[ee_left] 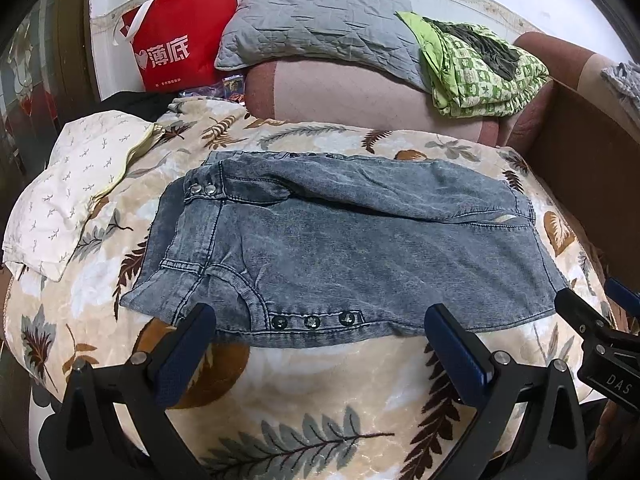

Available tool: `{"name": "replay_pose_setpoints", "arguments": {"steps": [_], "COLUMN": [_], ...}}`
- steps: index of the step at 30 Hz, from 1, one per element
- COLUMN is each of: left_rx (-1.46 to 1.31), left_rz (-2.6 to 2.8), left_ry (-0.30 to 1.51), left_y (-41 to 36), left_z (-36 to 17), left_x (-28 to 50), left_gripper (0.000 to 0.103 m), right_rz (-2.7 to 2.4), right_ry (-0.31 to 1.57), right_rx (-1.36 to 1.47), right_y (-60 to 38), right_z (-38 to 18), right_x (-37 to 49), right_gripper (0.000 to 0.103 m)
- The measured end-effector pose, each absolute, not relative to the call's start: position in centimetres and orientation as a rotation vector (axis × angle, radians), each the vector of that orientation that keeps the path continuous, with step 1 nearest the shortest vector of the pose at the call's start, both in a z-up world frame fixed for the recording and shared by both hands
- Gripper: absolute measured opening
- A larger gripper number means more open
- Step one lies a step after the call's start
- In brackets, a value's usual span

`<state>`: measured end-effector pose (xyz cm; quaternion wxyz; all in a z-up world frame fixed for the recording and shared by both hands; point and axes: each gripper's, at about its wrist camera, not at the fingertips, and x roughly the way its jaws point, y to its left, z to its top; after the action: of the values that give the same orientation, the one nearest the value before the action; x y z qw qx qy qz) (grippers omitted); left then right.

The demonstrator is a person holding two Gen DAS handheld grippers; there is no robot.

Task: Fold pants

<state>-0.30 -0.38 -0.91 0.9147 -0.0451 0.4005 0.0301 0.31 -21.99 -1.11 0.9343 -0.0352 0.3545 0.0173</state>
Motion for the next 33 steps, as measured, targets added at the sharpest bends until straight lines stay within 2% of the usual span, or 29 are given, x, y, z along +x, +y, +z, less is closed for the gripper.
{"name": "replay_pose_setpoints", "arguments": {"steps": [33], "left_rx": [-0.083], "left_rz": [0.062], "left_ry": [0.841], "left_y": [-0.64], "left_z": [-1.26], "left_x": [-0.13], "left_gripper": [0.103], "right_rz": [0.032], "right_ry": [0.733], "right_rx": [-0.056], "right_y": [-22.10], "right_z": [-1.39], "right_x": [0.63], "right_gripper": [0.103]}}
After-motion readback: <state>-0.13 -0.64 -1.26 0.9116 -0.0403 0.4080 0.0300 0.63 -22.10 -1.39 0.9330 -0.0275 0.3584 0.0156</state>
